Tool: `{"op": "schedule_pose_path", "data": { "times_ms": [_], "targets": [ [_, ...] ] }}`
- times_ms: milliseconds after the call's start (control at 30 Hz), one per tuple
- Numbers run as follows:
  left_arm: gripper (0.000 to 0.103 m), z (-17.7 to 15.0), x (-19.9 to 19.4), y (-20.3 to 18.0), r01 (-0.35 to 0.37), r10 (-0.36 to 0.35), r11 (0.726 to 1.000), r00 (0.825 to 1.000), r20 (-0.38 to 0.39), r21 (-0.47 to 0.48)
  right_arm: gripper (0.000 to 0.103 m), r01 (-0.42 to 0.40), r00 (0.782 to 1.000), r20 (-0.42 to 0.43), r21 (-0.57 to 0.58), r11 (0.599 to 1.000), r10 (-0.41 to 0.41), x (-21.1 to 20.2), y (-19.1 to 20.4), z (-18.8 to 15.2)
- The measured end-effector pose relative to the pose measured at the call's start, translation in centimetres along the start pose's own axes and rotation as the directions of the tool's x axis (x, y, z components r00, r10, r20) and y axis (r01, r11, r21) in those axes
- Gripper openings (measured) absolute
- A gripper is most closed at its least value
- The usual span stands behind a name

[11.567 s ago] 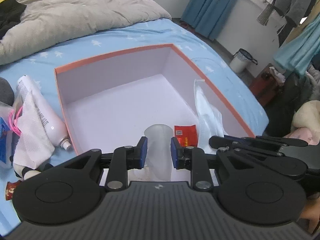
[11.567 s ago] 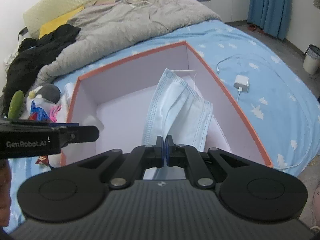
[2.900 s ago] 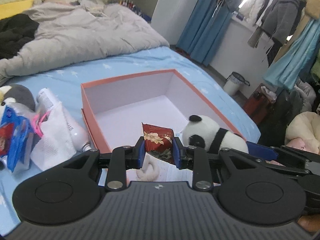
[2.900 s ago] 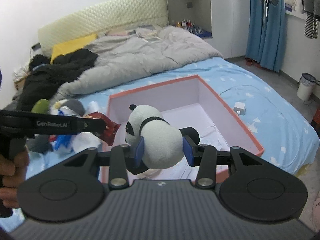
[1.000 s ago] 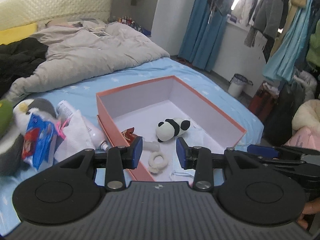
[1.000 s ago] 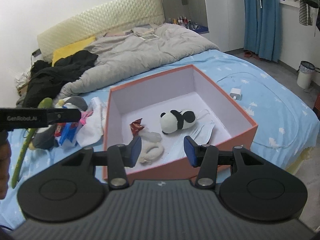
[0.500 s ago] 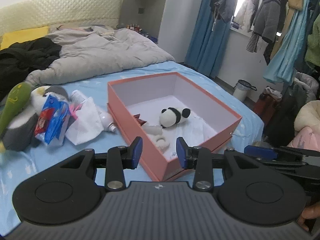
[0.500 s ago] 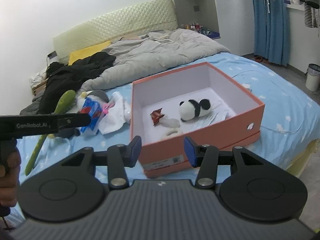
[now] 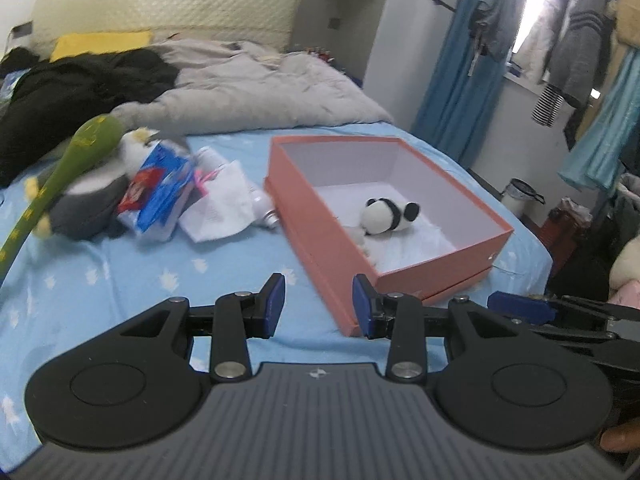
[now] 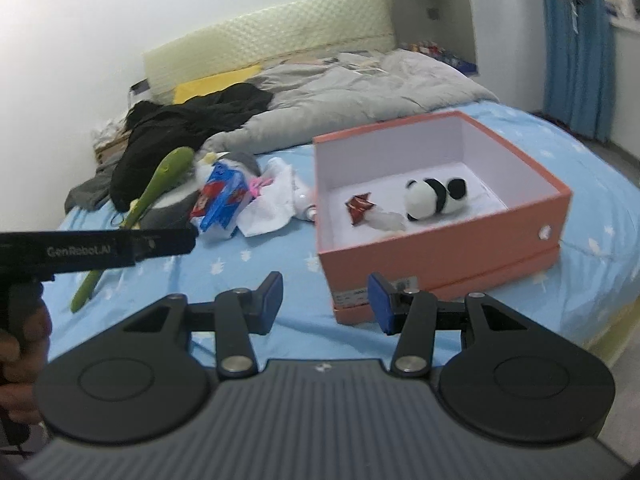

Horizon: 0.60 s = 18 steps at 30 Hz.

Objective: Organize soft objects
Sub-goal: 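Move both grippers back from the pink box toward the pile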

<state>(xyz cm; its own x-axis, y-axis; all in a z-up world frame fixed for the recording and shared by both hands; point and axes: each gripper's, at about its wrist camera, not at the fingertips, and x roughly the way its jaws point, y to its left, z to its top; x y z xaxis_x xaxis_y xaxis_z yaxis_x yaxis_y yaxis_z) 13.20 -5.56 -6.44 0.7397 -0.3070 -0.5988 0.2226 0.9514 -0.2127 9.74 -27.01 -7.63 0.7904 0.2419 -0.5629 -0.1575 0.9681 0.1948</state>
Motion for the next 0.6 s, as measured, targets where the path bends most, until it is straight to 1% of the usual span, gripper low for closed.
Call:
{"op": "schedule_pose_path", "data": {
  "times_ms": [100, 233, 367, 500, 567, 600],
  "targets": [
    [0.043, -0.2, -0.4, 1.2, -0.027, 0.027, 0.999, 1.000, 0.008, -0.022, 0.050, -0.022, 1.000, -0.009, -0.017, 1.000, 0.022, 0.6, 0.9, 0.2],
    [0.049, -0.4, -1.6, 3.0, -0.057, 0.059, 0.997, 0.998, 0.026, -0.059, 0.050, -0.044, 0.999, -0.021, -0.042, 0.998, 0.043, 1.2, 2.2, 0.2],
    [0.049, -0.6, -3.0, 4.2, -0.083, 0.087, 0.993, 0.995, 0.044, -0.086, 0.050, -0.066, 0.997, -0.040, -0.058, 0.996, 0.064, 1.7, 3.5, 0.0],
    [0.050, -1.1, -4.3, 5.2, -0.094, 0.102, 0.988, 0.993, 0.058, -0.120, 0.050, -0.076, 0.996, -0.044, -0.078, 0.994, 0.072, 1.5, 4.6, -0.3],
    [0.053, -1.5, -4.8, 5.5, -0.092, 0.101, 0.987, 0.993, 0.061, -0.132, 0.050, -0.079, 0.996, -0.050, -0.086, 0.993, 0.075, 1.3, 5.2, -0.5],
    [0.057, -1.7, -5.0, 5.7, -0.094, 0.103, 0.986, 0.993, 0.063, -0.137, 0.050, -0.081, 0.996, -0.050, -0.090, 0.993, 0.076, 1.2, 5.4, -0.7]
  ]
}}
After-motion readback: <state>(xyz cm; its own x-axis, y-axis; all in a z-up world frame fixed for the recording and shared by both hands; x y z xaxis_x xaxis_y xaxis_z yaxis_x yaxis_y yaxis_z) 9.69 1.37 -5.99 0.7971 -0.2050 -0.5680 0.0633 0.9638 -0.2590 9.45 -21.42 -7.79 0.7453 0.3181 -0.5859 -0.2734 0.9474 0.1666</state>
